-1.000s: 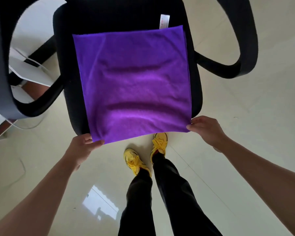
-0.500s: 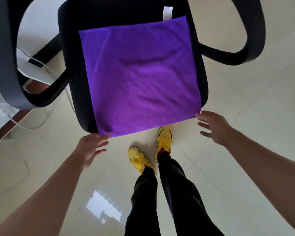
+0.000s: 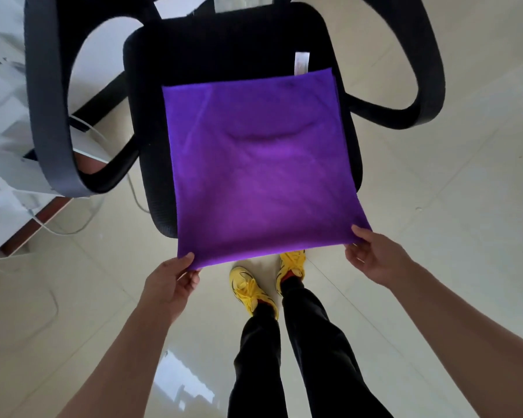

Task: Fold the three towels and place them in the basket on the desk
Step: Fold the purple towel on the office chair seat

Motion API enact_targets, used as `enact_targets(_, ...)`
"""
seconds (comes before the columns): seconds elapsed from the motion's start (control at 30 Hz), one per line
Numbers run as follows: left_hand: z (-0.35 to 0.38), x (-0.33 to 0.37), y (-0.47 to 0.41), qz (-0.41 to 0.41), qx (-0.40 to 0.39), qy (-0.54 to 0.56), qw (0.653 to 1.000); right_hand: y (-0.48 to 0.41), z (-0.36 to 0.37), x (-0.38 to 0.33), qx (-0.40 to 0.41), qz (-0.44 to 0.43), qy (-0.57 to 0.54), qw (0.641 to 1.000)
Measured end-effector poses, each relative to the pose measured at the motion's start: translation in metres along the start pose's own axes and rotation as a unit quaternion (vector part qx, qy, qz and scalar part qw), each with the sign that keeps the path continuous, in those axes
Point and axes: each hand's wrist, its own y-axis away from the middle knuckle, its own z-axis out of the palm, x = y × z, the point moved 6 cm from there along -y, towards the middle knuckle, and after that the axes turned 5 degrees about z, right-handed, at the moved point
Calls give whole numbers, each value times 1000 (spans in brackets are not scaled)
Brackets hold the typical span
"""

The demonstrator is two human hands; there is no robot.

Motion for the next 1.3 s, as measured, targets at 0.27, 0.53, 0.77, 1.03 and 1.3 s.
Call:
enact_targets(0.27,16,59,30,77,10,-14,997,39,18,-51,36,-86,-23,995)
enact_targets(0.53,104,177,15,87,-48,98,990,60,116,-162,-81,-146,-91,982)
enact_targets(0.77,152,229,-59,81,-2,80,993,4,173,-214,-92,-108,-66,988)
enact_targets(1.03,186,240,-87,111,-24,43,993,-37,177,-231,-47,-112,-29,992)
enact_targets(1.3,228,219,-73,219,-20,-213,952,-11,262,-189,-101,-237,230,939)
